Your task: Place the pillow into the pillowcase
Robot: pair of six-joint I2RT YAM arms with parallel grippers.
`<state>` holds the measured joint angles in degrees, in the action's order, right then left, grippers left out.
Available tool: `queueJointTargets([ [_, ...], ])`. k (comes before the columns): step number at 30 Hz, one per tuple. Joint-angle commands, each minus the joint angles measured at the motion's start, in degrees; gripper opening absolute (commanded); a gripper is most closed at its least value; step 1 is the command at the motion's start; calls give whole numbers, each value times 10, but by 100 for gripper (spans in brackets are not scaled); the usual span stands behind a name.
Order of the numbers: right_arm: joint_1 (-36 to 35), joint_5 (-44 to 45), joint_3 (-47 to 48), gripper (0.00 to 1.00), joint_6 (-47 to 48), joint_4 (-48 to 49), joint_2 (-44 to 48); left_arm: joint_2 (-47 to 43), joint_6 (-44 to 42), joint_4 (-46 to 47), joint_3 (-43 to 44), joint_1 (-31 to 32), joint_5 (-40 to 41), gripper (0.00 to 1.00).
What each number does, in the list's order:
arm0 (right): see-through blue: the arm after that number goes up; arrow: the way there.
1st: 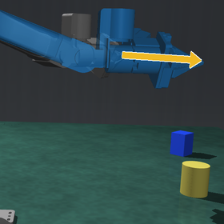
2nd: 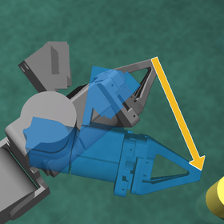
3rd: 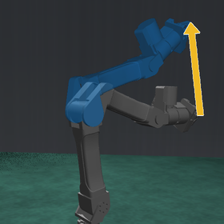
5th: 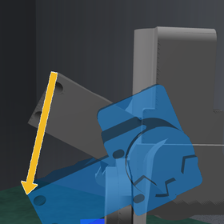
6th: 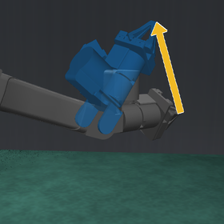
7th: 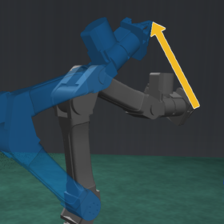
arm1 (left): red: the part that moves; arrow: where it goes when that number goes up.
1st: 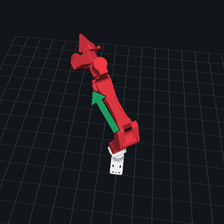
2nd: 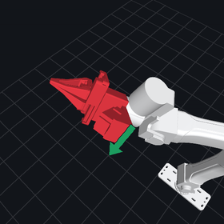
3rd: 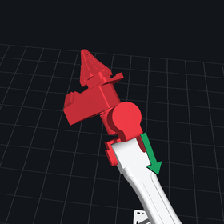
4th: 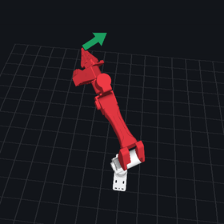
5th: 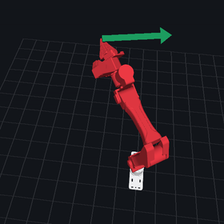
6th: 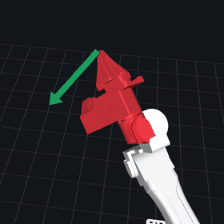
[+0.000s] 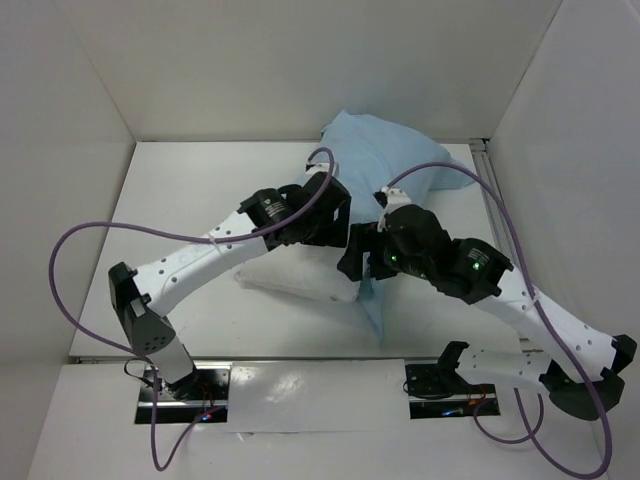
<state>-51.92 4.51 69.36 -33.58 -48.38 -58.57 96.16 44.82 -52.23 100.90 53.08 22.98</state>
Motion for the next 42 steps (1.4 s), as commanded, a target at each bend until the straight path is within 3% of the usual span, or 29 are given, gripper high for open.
queueJointTargets([
  [1, -5, 116, 55, 83, -23, -51, -11, -78, -47, -29, 3, 2, -26, 88],
  [4, -5, 146, 89, 93, -29, -58, -48, -128, -52, -67, -21, -29, 32, 88],
  [7, 1, 155, 114, 93, -18, -42, -120, -151, -67, -33, -74, -111, 42, 88],
  [11, -5, 186, 154, 92, -18, -29, -220, -142, -96, 80, -150, -224, -63, 91],
  [17, 9, 269, 90, 62, -75, -93, -290, -92, -122, 184, -204, -318, -213, 91],
  [21, 107, 291, 32, 61, -57, -113, -228, -55, -142, 212, -226, -336, -285, 91],
  [25, 165, 322, 66, 67, -26, -153, -204, -41, -150, 236, -246, -336, -366, 91],
  [27, 165, 333, 103, 73, -25, -172, -204, -47, -150, 248, -267, -325, -387, 90],
  [28, 165, 333, 144, 81, -16, -172, -213, -53, -150, 248, -275, -319, -392, 90],
  [32, 108, 300, 234, 98, -16, -172, -264, -87, -143, 248, -315, -314, -354, 91],
  [37, 39, 307, 285, 99, -81, -190, -334, -68, -152, 328, -354, -319, -312, 94],
  [42, 38, 297, 285, 99, -154, -154, -392, -1, -177, 383, -338, -319, -272, 97],
])
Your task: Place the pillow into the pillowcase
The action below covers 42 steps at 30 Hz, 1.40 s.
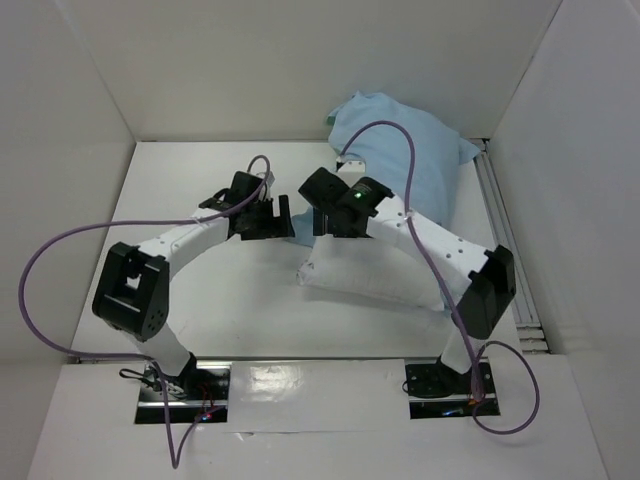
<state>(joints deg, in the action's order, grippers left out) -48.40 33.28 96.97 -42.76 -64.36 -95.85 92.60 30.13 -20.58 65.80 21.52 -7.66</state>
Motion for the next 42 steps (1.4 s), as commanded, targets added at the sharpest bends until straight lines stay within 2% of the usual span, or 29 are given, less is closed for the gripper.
queueJointTargets([
  [1, 3, 9, -10, 99, -69, 27, -25, 44, -37, 76, 18, -3, 46, 99],
  [3, 10, 9, -22, 99, -89, 33, -46, 76, -55, 91, 28, -3, 55, 100],
  [5, 27, 14, -47, 83, -89, 43, -57, 98, -79, 102, 43, -3, 39, 100],
  [7, 42, -3, -66, 46, -79, 65, -52, 123, -88, 113, 49, -3, 29, 100],
  [8, 47, -11, -88, 3, -72, 77, -44, 129, -88, 120, 54, -3, 17, 100],
  [9, 57, -29, -99, 0, -52, 88, -14, 138, -101, 125, 54, -3, 6, 100],
  [13, 77, -93, -153, 0, 19, 160, 83, 171, -126, 140, 86, 4, -14, 100],
  [16, 105, -143, -153, 0, 59, 169, 127, 197, -139, 120, 104, 4, -22, 100],
  [25, 133, -192, -107, 0, 122, 118, 152, 210, -145, 142, 123, 4, -50, 100],
  [29, 139, -197, -113, 0, 122, 113, 152, 221, -145, 167, 123, 4, -113, 98],
  [32, 145, -197, -113, 0, 122, 119, 146, 235, -129, 172, 150, 4, -214, 85],
  [33, 145, -197, -113, 0, 122, 125, 146, 240, -129, 167, 155, 4, -266, 61],
  [36, 145, -192, -113, 0, 128, 131, 134, 254, -114, 143, 177, 4, -341, 0],
  [38, 145, -185, -107, 0, 134, 131, 119, 232, -90, 142, 168, 4, -377, 0],
  [40, 145, -178, -79, 0, 145, 139, 109, 190, -65, 172, 114, 4, -421, 0],
  [42, 151, -152, -41, 0, 166, 134, 84, 96, -10, 234, 48, 4, -444, 0],
])
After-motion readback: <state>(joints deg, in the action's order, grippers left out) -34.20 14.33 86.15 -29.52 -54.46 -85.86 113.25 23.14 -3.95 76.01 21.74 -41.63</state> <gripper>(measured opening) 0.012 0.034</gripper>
